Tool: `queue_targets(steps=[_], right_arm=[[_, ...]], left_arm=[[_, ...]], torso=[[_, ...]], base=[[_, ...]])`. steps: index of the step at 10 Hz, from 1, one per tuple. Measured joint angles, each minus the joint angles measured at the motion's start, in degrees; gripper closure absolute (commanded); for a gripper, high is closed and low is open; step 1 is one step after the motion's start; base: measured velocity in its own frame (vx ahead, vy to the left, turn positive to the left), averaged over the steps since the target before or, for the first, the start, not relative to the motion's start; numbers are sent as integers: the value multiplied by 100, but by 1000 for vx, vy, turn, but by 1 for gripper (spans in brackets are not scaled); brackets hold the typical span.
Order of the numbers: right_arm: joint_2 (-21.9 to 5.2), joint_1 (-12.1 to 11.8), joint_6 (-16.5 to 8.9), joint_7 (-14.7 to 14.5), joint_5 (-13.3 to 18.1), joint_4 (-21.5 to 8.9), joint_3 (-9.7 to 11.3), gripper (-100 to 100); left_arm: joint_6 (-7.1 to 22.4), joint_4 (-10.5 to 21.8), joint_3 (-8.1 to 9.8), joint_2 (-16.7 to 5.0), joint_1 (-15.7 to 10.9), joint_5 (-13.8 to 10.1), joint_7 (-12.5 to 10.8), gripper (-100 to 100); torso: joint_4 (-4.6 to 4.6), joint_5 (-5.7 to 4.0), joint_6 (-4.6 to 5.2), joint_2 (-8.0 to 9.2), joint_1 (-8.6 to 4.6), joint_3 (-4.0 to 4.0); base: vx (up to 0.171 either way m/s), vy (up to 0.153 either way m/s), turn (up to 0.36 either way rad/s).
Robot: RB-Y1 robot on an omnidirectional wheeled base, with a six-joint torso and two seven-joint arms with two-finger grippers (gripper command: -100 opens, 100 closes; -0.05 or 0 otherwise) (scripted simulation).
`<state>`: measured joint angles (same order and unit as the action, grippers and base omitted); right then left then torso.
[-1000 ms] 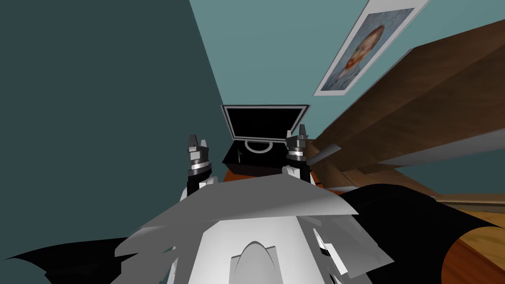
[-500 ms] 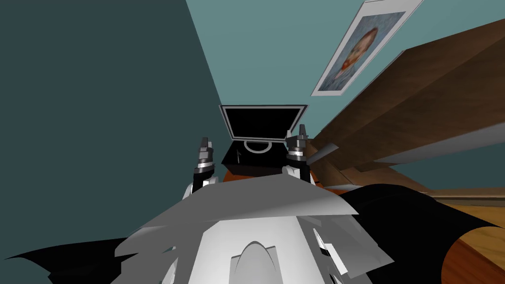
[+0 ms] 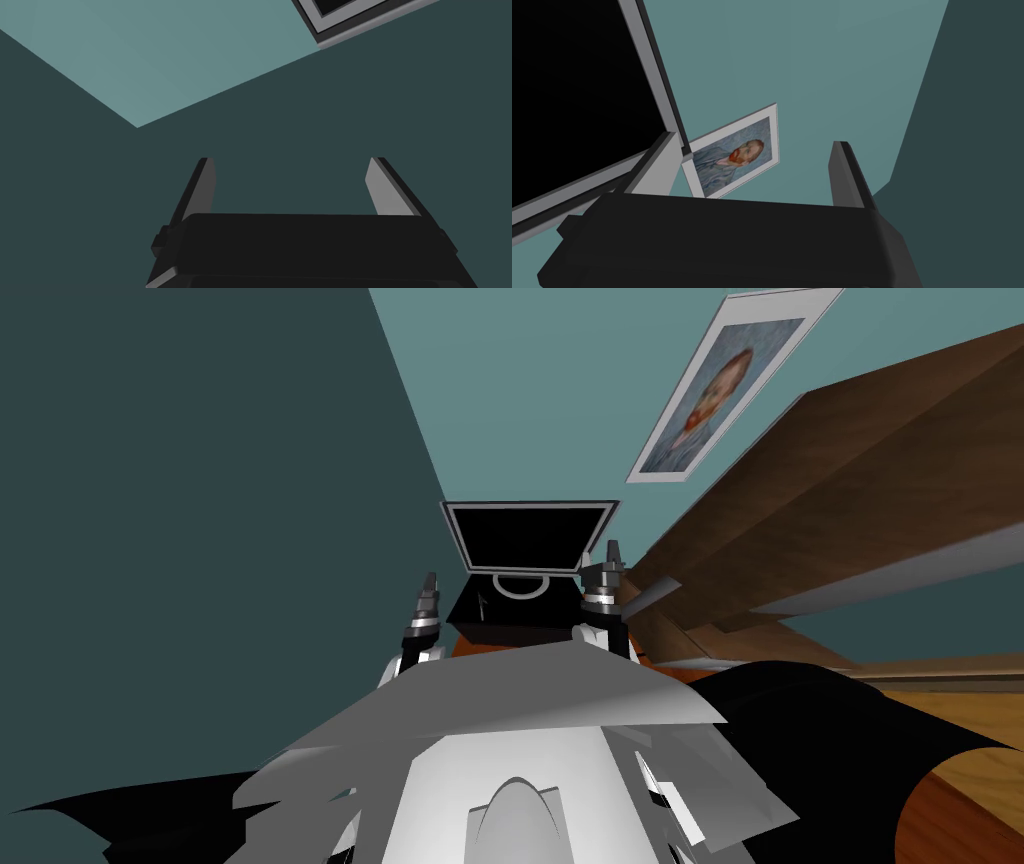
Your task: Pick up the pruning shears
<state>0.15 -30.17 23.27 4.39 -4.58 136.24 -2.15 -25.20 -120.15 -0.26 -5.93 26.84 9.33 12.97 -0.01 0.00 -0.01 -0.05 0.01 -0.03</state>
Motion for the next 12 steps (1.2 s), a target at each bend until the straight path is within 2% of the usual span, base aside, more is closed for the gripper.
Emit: queue_targets(steps=[4, 8, 10, 12], right_arm=[[0, 0, 0, 0, 0, 0, 0, 0], [0, 0, 0, 0, 0, 0, 0, 0], [0, 0, 0, 0, 0, 0, 0, 0], [0, 0, 0, 0, 0, 0, 0, 0]], left_arm=[[66, 598, -20, -113, -230, 226, 272, -100], [131, 1333, -45, -218, -479, 518, 603, -100], [112, 1664, -81, -197, -549, 636, 757, -100], [154, 2063, -80, -262, -729, 792, 936, -100]], torso=[[0, 0, -1, 0, 1, 0], [-1, 0, 0, -3, 1, -2], [0, 0, 0, -1, 0, 0], [-1, 0, 0, -3, 1, -2]], base=[[12, 1, -47], [17, 2, -56], [14, 3, -53], [17, 5, -48]])
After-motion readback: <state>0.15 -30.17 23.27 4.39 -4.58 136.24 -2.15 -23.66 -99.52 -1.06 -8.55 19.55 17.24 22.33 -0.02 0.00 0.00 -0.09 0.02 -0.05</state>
